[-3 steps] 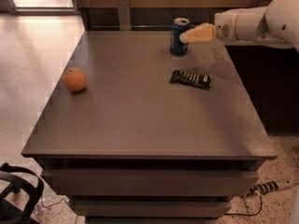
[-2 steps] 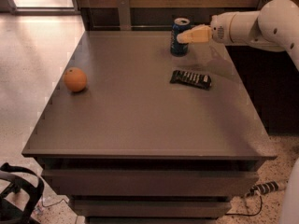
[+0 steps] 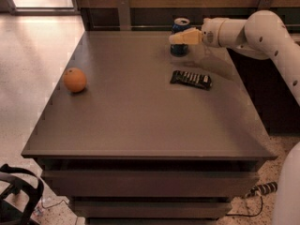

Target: Move pepsi can near orange

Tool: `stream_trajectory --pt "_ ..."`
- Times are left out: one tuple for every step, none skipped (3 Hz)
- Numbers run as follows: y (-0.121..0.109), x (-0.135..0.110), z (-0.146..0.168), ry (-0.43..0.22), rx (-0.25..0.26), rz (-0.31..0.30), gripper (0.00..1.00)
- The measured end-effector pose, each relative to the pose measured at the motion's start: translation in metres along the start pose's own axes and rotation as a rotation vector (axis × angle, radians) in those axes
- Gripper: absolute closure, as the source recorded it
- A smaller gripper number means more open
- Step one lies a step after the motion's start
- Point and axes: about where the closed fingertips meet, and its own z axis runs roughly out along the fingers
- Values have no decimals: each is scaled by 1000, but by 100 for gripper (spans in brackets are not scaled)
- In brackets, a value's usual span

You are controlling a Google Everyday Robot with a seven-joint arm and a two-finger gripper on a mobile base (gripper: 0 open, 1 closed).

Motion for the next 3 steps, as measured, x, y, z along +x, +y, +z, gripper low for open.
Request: stream_trajectory --pt "-1 3 14 -55 -17 -1 0" --pt "0 6 24 -85 -36 -4 17" --pt "3 8 33 -99 -55 -7 42"
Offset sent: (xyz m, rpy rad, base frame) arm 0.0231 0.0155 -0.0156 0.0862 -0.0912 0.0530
